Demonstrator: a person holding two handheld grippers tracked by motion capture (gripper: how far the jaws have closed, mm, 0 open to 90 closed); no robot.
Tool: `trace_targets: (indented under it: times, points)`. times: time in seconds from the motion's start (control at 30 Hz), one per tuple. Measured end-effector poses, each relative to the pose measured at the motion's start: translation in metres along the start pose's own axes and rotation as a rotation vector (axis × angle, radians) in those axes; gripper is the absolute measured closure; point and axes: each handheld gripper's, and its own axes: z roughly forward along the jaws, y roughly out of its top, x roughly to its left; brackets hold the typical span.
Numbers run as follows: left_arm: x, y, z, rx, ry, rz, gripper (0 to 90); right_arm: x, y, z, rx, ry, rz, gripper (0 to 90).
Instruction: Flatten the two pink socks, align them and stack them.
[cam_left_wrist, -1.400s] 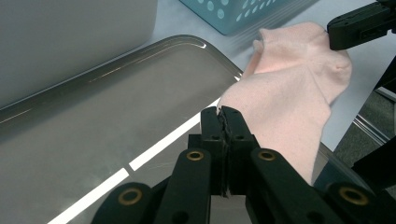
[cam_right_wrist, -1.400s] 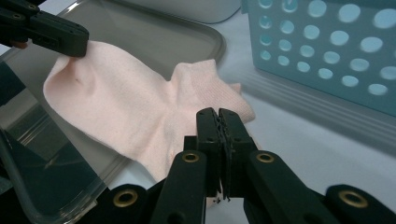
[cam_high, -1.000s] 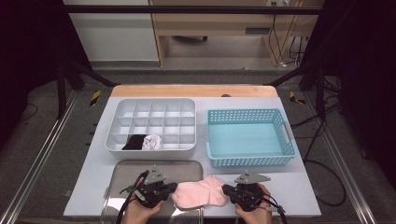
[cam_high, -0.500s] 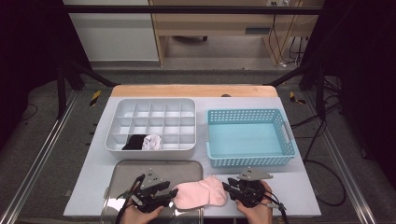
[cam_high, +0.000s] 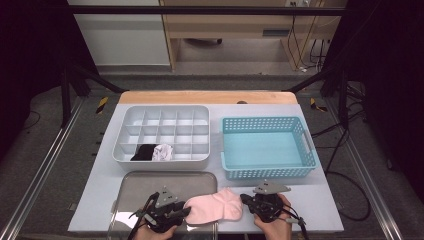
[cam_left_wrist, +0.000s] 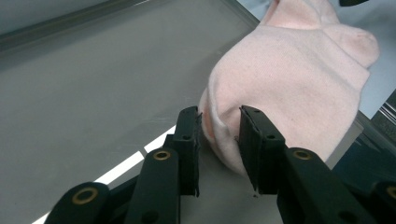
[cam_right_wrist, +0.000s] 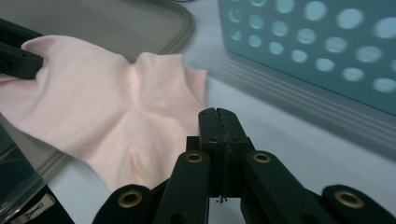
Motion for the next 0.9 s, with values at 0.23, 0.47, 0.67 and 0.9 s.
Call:
trace_targets:
  times: [0.23,0.47,0.67,0.9]
  points:
    - [-0.001,0.001,0.000,-0.002,-0.001,0.008,68.3,-0.006,0.001,0.003,-0.047,0.027,0.010,77.0]
    - [0.001,0.002,0.001,0.006,-0.009,0.003,75.3,-0.001,0.003,0.020,-0.019,0.071,-0.037,77.3]
    - [0.001,0.002,0.001,0.009,-0.007,0.006,81.2,0.001,0.005,0.008,-0.015,0.054,-0.028,87.9]
    - [0.003,0.002,0.000,0.000,-0.003,-0.001,75.8,-0.001,0.000,0.013,-0.002,0.031,-0.007,75.9]
